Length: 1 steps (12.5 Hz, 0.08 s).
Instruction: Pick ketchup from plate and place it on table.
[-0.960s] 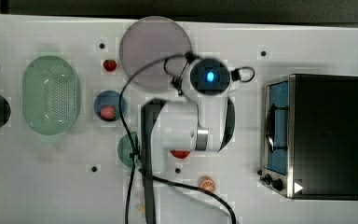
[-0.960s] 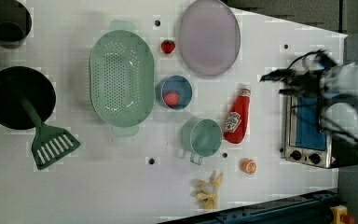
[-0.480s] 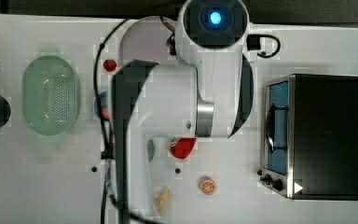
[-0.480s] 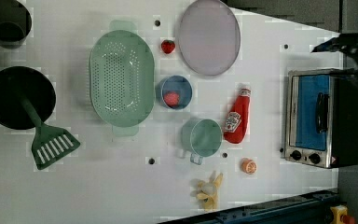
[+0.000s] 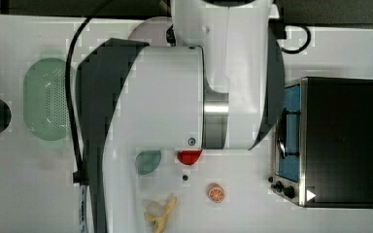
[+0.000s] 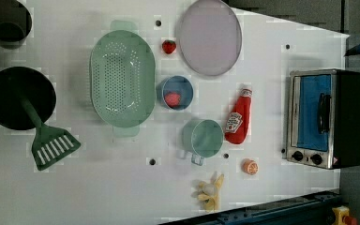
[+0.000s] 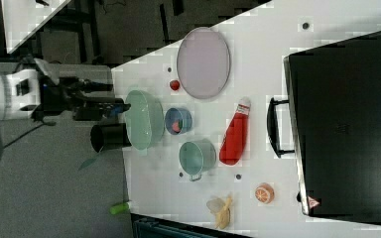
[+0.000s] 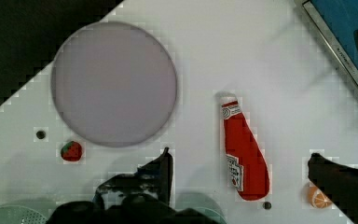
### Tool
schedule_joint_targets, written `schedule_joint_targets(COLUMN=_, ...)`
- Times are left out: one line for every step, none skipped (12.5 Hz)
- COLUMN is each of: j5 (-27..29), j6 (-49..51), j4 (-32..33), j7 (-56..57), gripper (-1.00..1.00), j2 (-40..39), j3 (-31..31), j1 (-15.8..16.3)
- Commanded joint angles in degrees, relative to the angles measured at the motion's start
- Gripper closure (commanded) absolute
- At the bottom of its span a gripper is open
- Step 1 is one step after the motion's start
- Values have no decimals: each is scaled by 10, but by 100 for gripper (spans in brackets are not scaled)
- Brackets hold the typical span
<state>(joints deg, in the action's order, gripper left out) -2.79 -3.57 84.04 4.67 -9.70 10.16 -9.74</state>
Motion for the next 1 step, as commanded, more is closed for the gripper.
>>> schedule_joint_targets(j5=0, j6=50, j4=-21, j7=-32, gripper=-100, j2=1, j3=-3, j1=-4)
